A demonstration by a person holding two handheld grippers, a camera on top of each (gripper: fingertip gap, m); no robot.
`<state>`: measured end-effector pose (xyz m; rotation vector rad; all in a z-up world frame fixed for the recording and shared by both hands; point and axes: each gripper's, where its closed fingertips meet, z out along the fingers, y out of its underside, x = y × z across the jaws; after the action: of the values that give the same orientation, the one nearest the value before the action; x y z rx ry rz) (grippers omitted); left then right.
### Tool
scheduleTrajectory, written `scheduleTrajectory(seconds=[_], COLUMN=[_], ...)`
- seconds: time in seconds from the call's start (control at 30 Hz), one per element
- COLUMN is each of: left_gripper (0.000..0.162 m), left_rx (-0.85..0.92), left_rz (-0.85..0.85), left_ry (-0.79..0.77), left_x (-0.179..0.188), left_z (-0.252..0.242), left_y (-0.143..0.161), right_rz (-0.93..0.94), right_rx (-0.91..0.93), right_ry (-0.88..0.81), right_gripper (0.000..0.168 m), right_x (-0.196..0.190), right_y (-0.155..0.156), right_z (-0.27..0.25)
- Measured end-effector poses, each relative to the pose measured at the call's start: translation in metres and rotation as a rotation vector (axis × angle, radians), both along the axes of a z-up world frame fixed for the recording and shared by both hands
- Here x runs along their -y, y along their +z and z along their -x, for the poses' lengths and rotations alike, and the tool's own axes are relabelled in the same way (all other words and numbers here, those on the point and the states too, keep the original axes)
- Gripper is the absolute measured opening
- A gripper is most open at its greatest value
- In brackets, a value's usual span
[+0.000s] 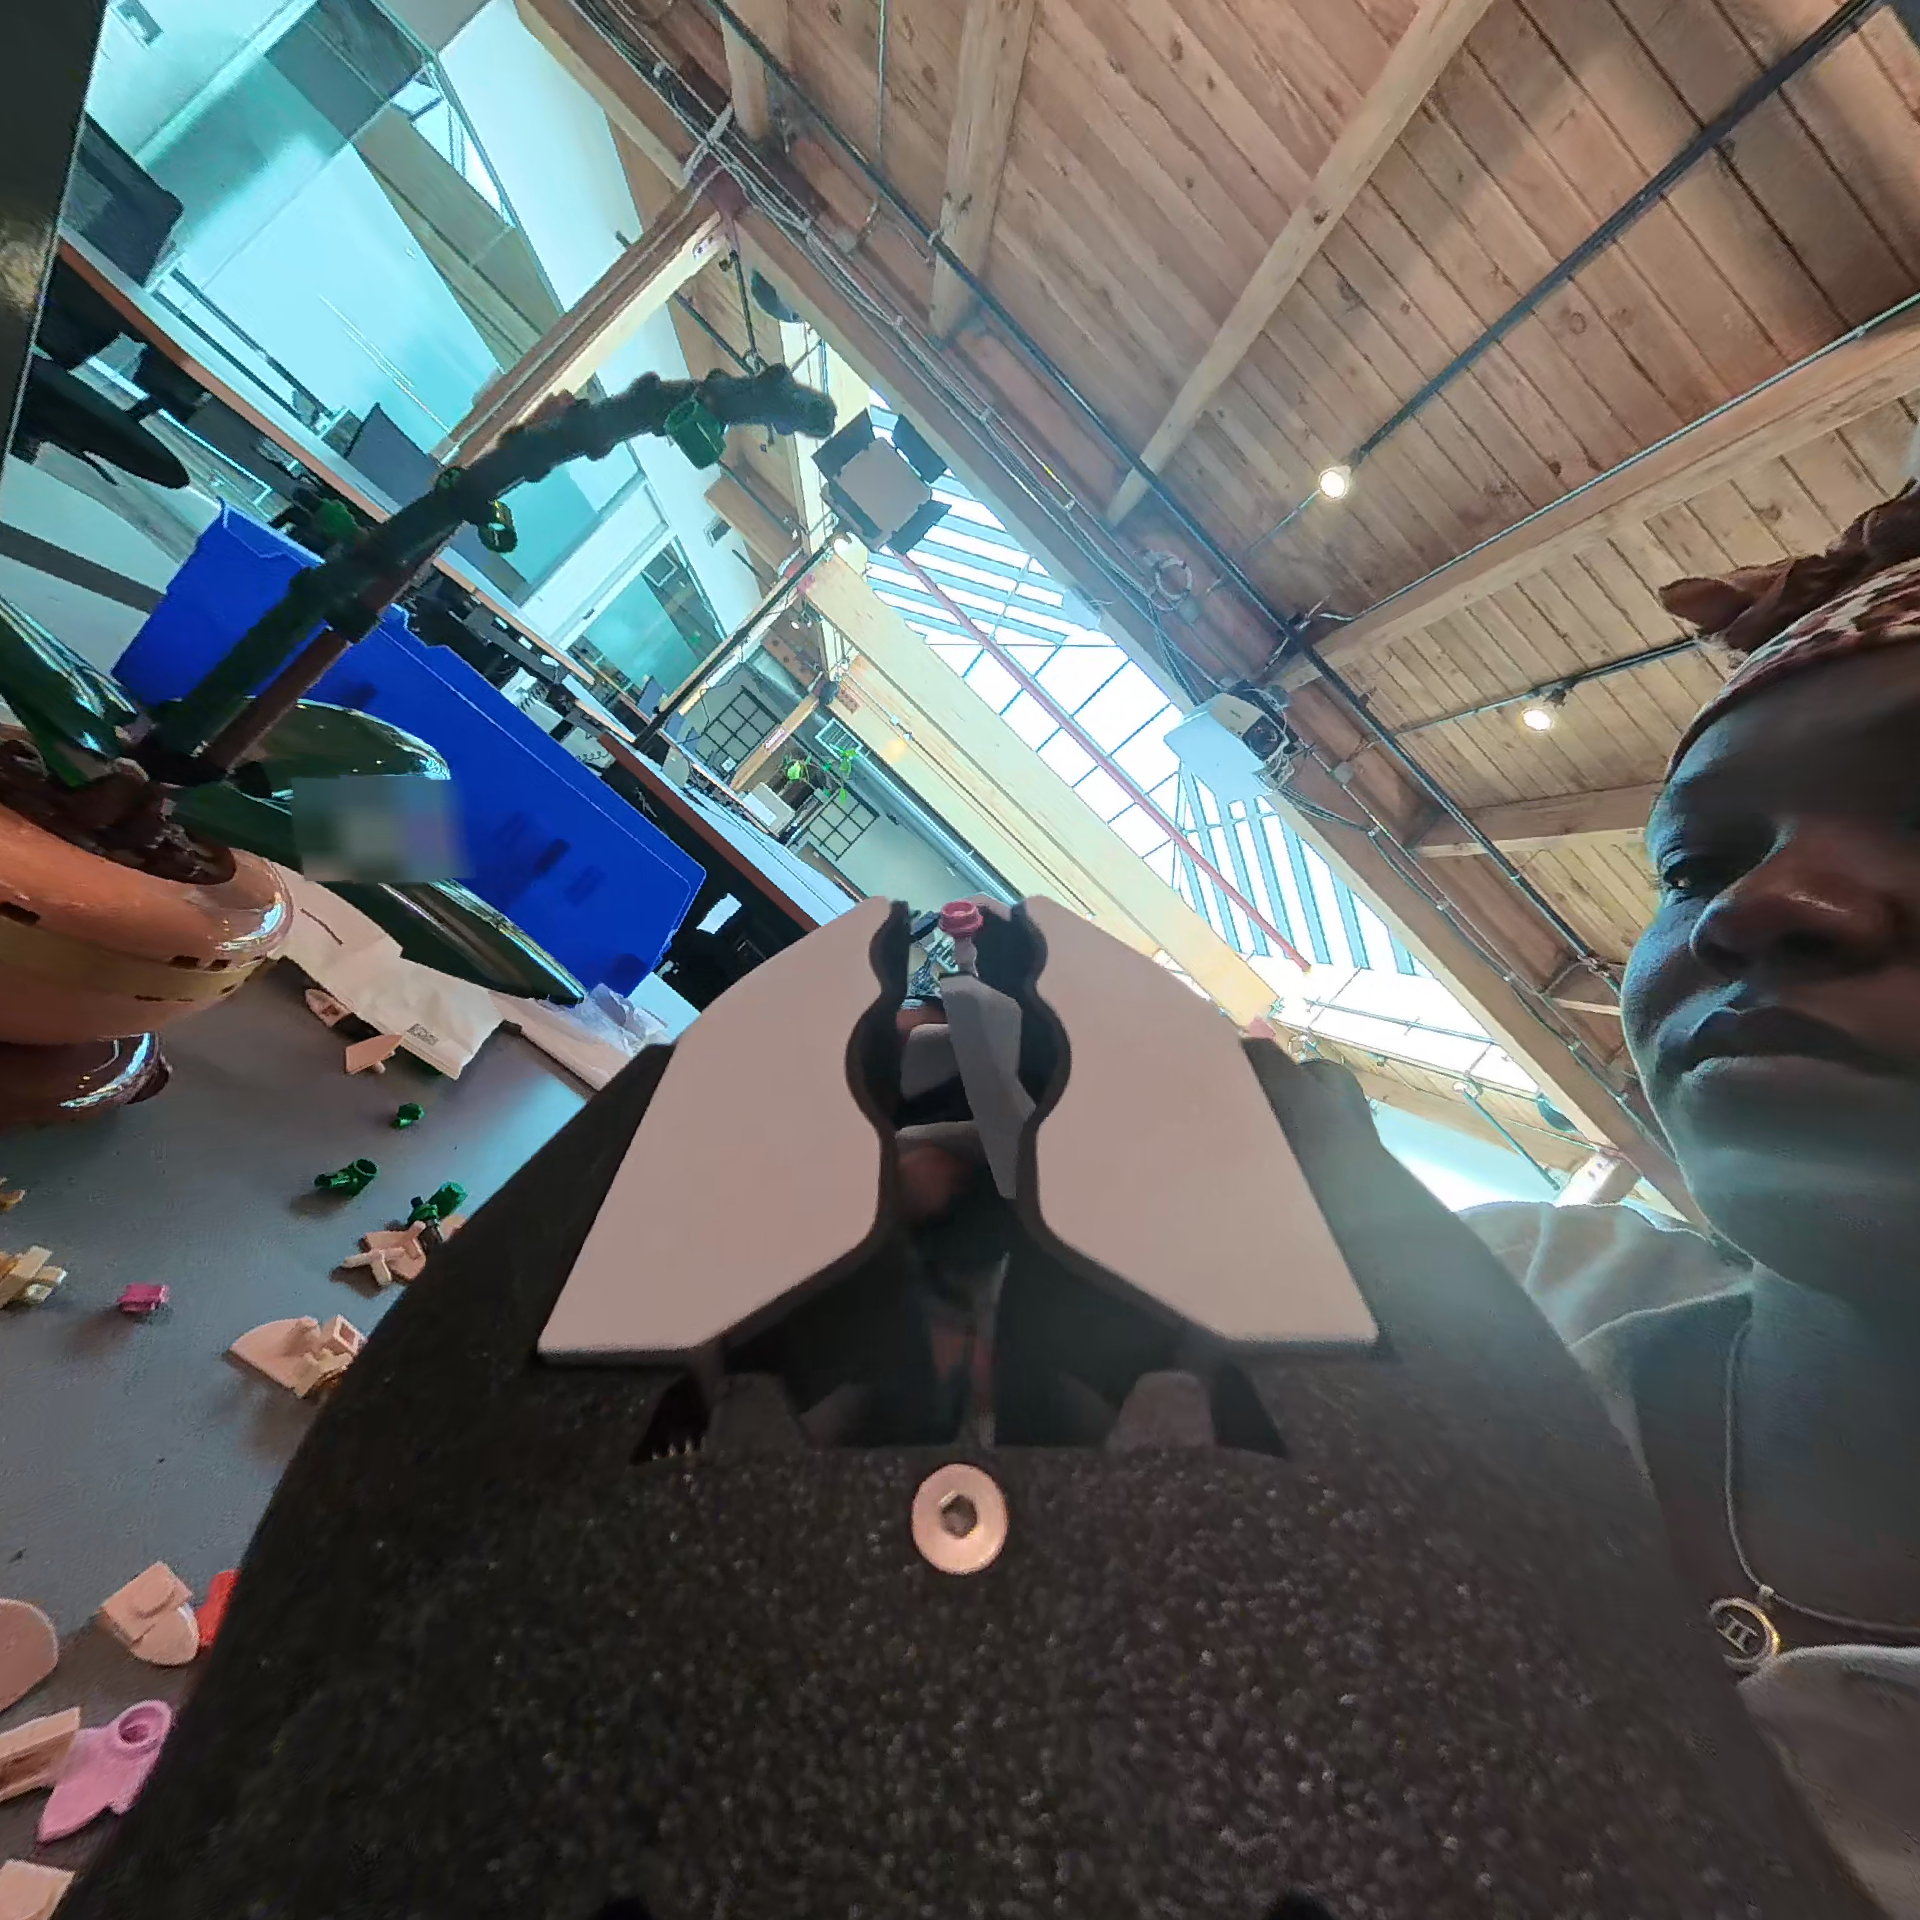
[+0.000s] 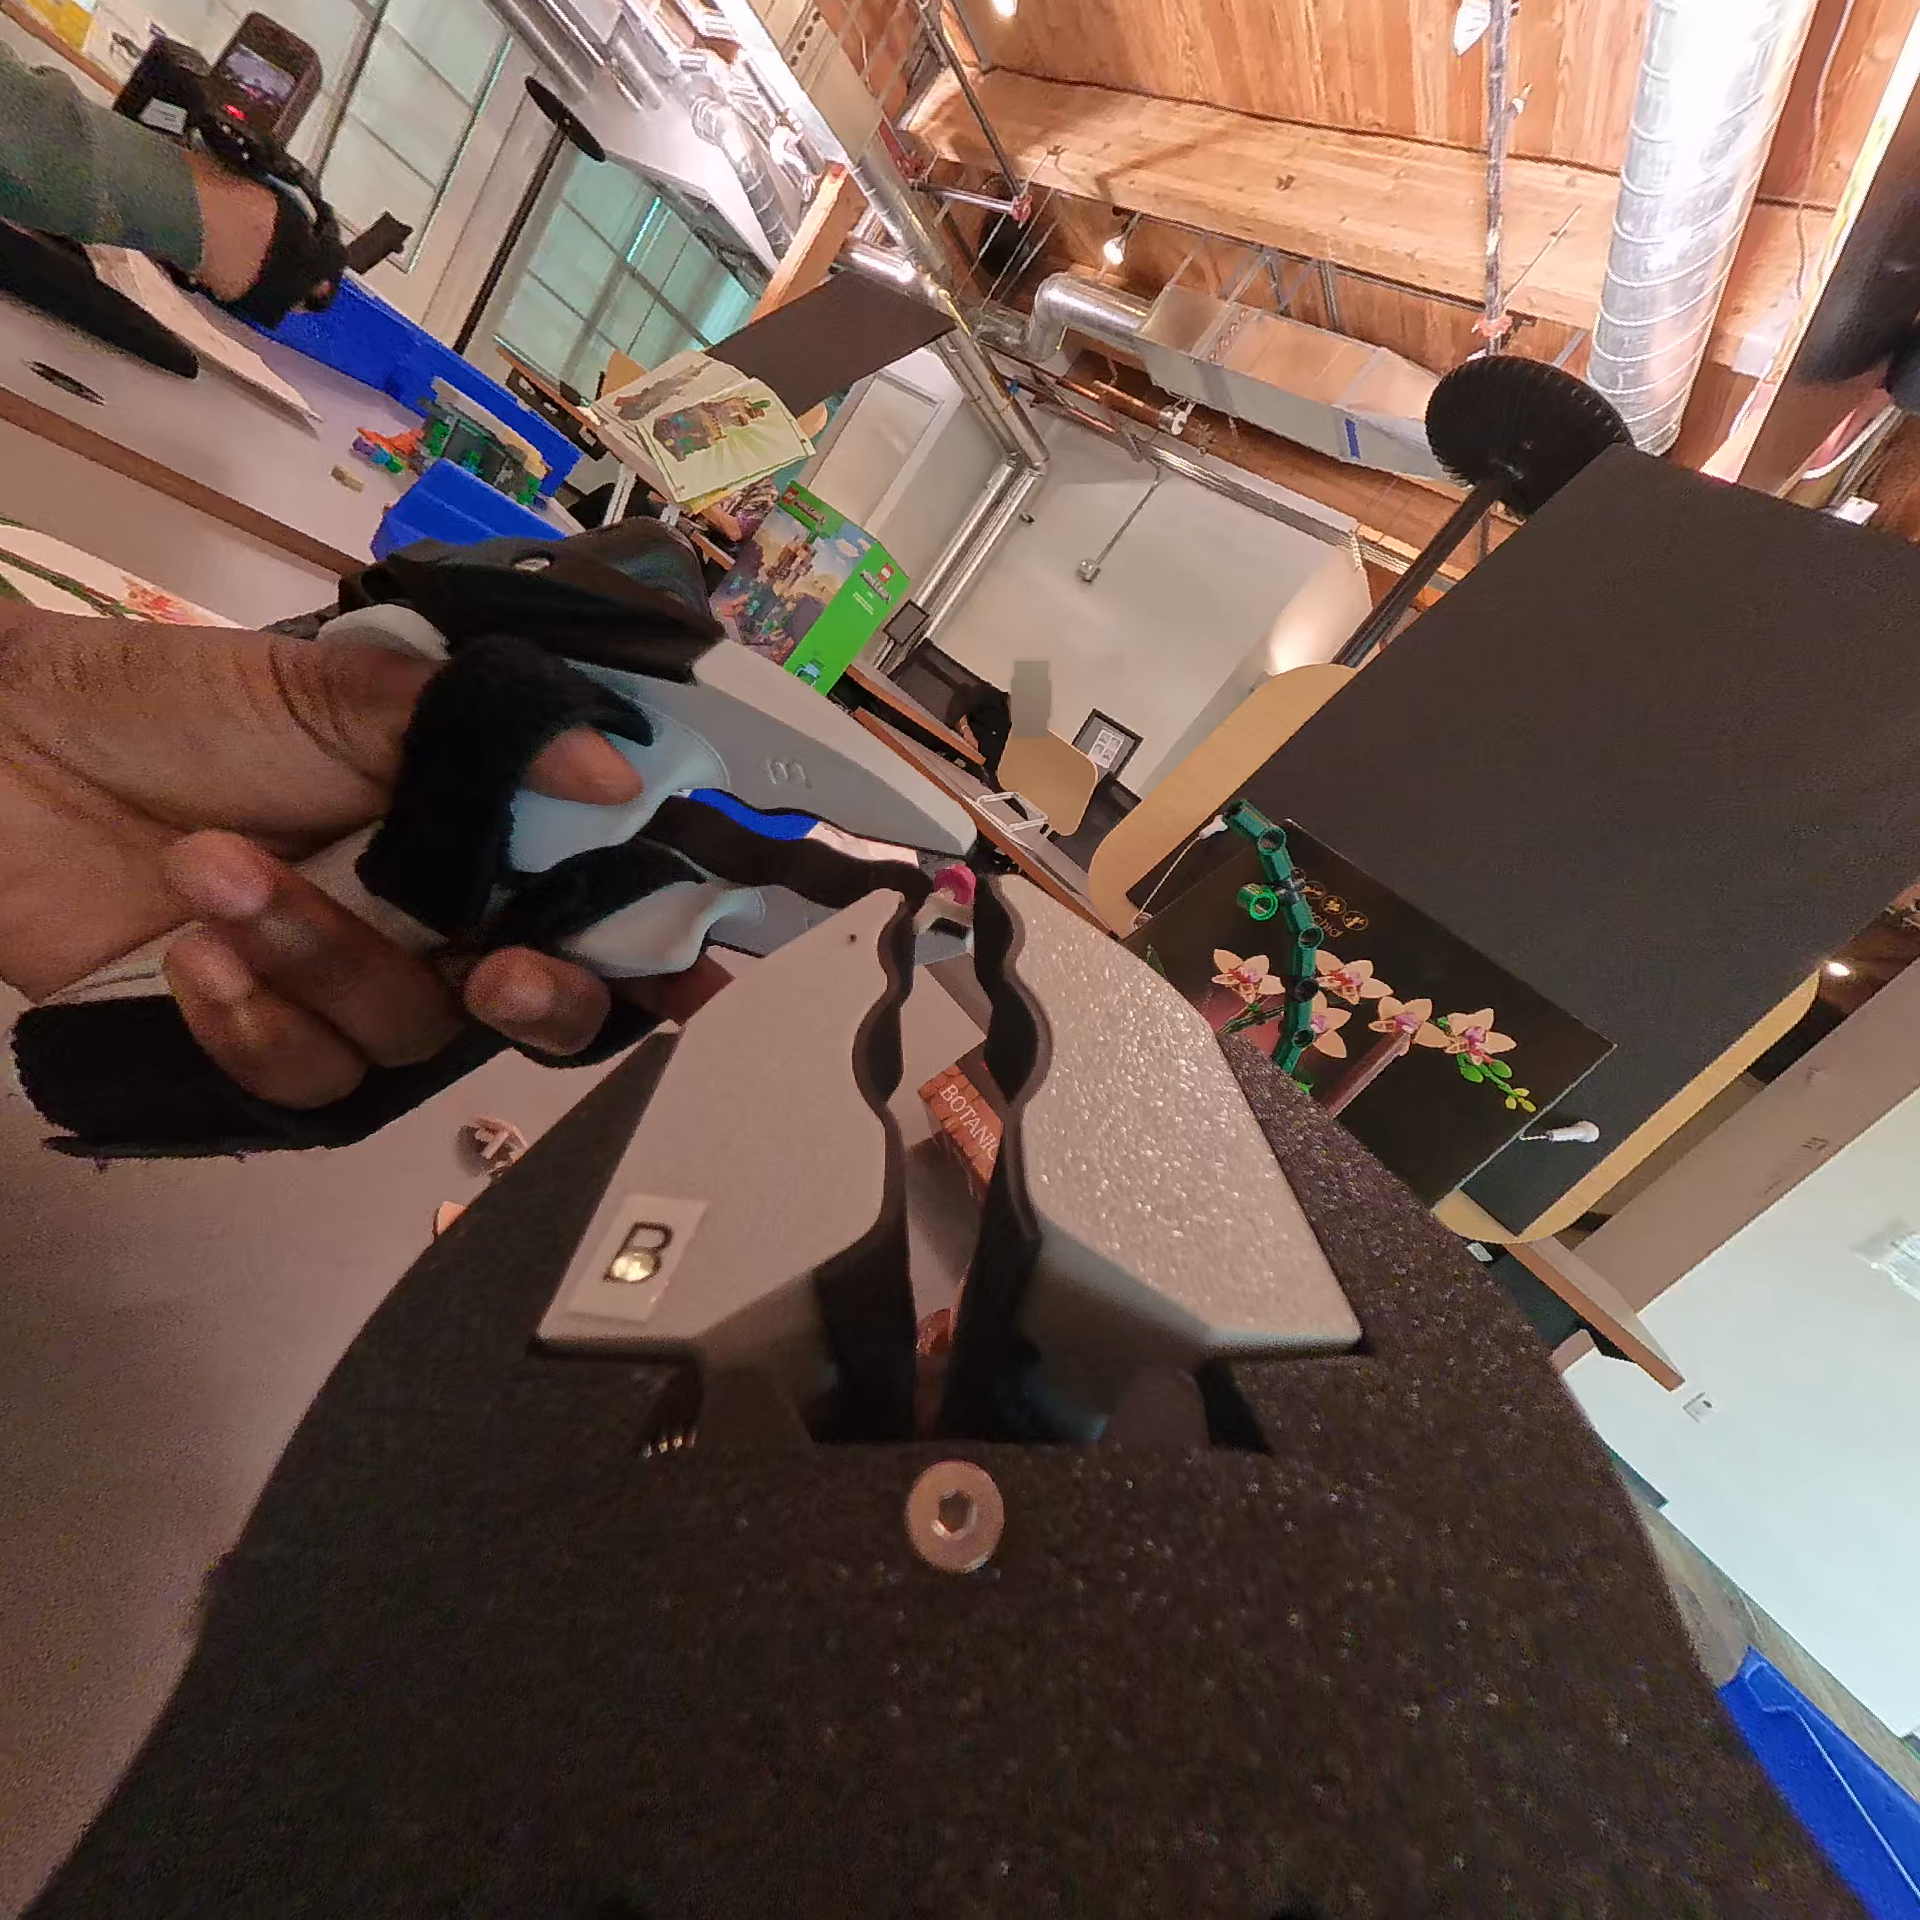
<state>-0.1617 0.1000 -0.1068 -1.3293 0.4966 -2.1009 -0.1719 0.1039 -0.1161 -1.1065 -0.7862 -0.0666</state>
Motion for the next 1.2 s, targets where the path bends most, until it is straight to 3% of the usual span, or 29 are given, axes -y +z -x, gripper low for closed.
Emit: scheduleTrajectory(seconds=[0.03, 0.3, 0.4, 0.5, 0.63, 0.8, 1.2], left_gripper=[0.02, 0.026, 0.028, 0.02, 0.015, 0.011, 0.005], left_rx=[-0.006, -0.103, -0.09, -0.098, -0.059, -0.109, -0.112], left_rz=[-0.003, -0.122, -0.002, 0.235, 0.505, 0.527, 0.556], left_ry=[-0.001, 0.045, 0.051, 0.1, 0.044, 0.031, 0.063], left_x=[0.0, 0.006, 0.012, 0.01, 0.017, 0.013, 0.01], left_z=[-0.001, -0.003, 0.006, 0.019, 0.027, 0.022, 0.018], left_y=[-0.001, -0.006, -0.014, -0.04, -0.064, -0.075, -0.085], right_rz=[-0.001, 0.01, 0.094, 0.259, 0.391, 0.5, 0.542], right_rx=[-0.003, -0.011, -0.027, -0.085, -0.073, -0.113, -0.114], right_ry=[-0.001, 0.022, 0.099, 0.169, 0.149, 0.144, 0.135], right_gripper=[0.011, 0.011, 0.011, 0.011, 0.011, 0.011, 0.01], right_x=[0.0, 0.003, 0.012, 0.024, 0.028, 0.02, 0.014], right_y=[0.0, 0.003, -0.008, -0.033, -0.062, -0.074, -0.085], right_z=[-0.001, 0.0, 0.006, 0.015, 0.024, 0.025, 0.025])
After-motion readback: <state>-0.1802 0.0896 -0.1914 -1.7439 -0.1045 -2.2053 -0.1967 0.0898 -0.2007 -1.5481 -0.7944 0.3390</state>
